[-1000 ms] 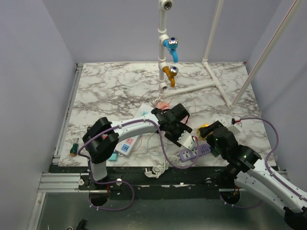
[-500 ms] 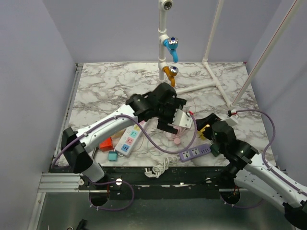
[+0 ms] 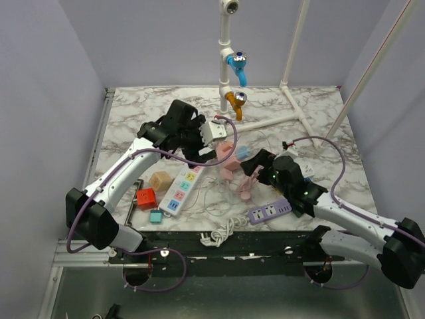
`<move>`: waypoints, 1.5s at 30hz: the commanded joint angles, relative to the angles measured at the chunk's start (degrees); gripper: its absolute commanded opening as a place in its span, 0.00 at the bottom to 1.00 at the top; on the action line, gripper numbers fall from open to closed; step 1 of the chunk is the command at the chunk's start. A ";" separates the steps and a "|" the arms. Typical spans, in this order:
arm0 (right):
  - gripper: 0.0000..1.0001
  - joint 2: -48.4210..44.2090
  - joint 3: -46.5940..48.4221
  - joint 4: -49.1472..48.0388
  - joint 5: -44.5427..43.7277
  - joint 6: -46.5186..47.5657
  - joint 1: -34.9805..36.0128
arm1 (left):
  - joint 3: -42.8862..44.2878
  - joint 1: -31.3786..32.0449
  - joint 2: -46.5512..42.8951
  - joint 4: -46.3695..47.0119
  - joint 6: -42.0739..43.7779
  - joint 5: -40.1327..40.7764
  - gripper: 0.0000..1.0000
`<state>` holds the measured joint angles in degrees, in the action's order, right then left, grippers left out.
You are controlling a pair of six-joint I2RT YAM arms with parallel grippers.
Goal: Pull the plug off the socket
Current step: Remove the plug from the socket.
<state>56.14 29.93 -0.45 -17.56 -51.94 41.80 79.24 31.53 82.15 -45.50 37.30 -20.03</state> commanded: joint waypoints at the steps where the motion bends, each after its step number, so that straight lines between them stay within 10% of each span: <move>1: 1.00 6.13 -0.09 -11.15 4.08 3.22 0.03 | -2.51 -0.17 -3.63 2.86 -4.59 -3.14 0.98; 28: 0.98 34.14 7.63 -29.74 13.14 9.49 -4.71 | -10.00 -0.77 -9.72 6.34 -7.42 -2.38 0.99; 45: 0.57 38.18 9.24 -32.06 15.27 7.00 -4.80 | -10.78 -0.77 -10.17 6.40 -5.23 -3.97 0.99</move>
<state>96.25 37.19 -35.09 -3.40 -45.54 36.88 68.12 31.11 73.12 -39.46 30.50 -22.63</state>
